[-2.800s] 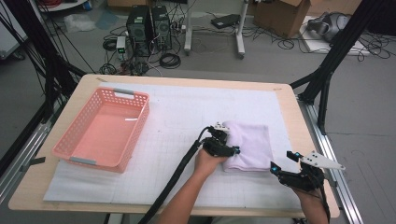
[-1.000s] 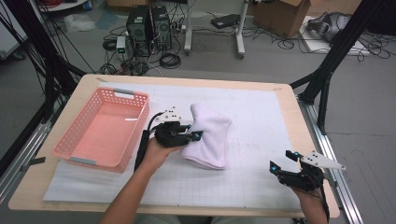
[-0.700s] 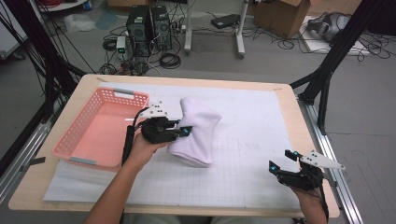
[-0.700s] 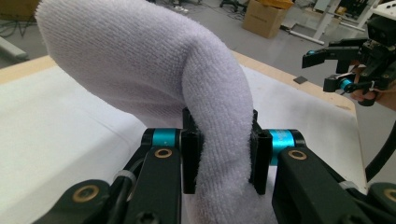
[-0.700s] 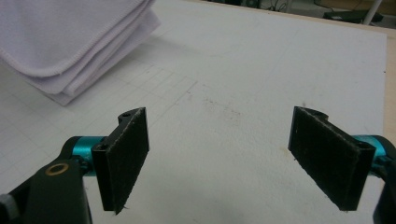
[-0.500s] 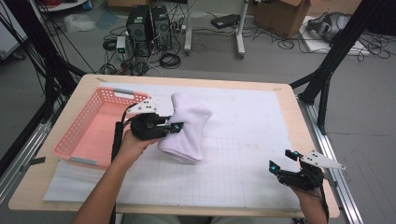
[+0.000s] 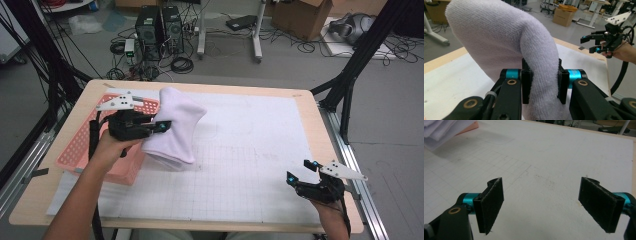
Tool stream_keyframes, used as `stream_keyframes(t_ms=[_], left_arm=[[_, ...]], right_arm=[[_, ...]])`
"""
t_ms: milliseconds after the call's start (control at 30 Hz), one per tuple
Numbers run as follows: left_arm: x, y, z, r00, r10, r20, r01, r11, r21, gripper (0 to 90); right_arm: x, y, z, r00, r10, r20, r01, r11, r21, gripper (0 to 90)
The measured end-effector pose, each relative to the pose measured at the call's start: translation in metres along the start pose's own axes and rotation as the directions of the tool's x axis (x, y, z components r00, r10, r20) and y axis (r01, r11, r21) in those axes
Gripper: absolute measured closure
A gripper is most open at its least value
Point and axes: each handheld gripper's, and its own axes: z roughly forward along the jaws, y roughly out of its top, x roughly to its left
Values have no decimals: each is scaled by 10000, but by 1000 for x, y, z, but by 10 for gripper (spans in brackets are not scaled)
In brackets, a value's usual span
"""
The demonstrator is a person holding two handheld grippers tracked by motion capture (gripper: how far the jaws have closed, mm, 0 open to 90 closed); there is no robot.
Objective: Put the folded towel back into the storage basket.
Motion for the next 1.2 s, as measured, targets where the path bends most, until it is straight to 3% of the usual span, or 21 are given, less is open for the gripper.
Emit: stream_keyframes(t_ms=[233, 467, 867, 1100, 1200], left_arm=[[11, 7, -25, 9999, 80, 73, -80, 10000, -44, 735], [24, 7, -51, 9999, 24, 112, -19, 9989, -463, 735], [37, -2, -93, 9998, 92, -191, -113, 9934, -1141, 735], [43, -3, -117, 9989, 34, -465, -93, 9918, -1278, 735], [45, -4, -125, 9989, 190, -436, -248, 9901, -1381, 735]], right_arm=[[1, 1, 2, 9999, -104, -8, 104, 9999, 21, 190], [-1, 3, 2, 9999, -76, 85, 76, 10000, 1, 190], [3, 6, 6, 9998, -154, 88, 153, 9998, 102, 190], [5, 7, 8, 9996, -271, 91, 269, 9995, 164, 190], [6, 8, 8, 9995, -301, 106, 299, 9994, 162, 190]])
